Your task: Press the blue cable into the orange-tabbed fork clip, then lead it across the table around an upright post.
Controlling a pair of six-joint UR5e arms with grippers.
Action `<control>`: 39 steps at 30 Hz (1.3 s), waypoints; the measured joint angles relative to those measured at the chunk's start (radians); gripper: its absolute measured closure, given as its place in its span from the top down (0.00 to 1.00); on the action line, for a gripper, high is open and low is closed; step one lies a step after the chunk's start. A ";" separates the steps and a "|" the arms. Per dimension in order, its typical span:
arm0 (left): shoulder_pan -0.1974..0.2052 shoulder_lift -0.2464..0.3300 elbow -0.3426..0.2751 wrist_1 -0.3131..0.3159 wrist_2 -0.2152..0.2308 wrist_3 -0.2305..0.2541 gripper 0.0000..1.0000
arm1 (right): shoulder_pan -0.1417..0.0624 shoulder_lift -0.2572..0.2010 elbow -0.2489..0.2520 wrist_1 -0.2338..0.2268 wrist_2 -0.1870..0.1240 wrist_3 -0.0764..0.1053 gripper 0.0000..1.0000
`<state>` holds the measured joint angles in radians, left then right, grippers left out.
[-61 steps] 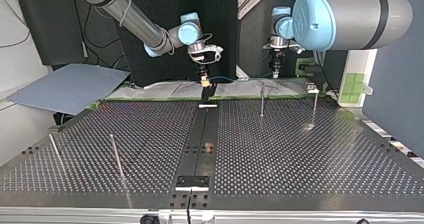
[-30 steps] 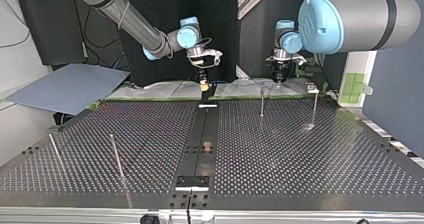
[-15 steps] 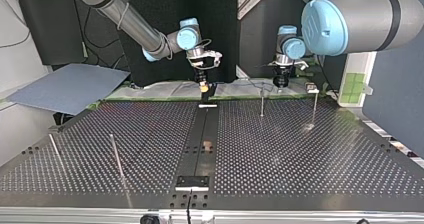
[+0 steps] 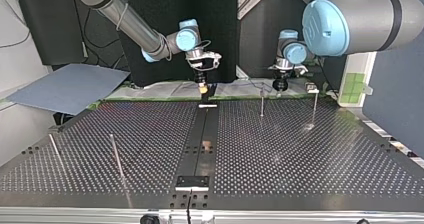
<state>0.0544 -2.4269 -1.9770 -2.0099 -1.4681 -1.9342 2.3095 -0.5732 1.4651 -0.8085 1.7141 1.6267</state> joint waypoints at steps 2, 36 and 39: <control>0.000 0.000 0.008 -0.011 0.009 0.001 0.00 | -0.001 0.000 -0.002 0.001 0.000 -0.001 0.00; 0.009 0.007 0.095 -0.088 0.030 -0.022 0.25 | -0.068 0.003 -0.060 0.043 -0.009 0.001 0.00; 0.009 0.008 0.097 -0.092 0.030 -0.007 0.38 | -0.069 0.003 -0.067 0.052 -0.009 -0.001 0.00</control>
<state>0.0634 -2.4193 -1.8796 -2.1023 -1.4382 -1.9410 2.2408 -0.5702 1.3976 -0.7565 1.7047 1.6257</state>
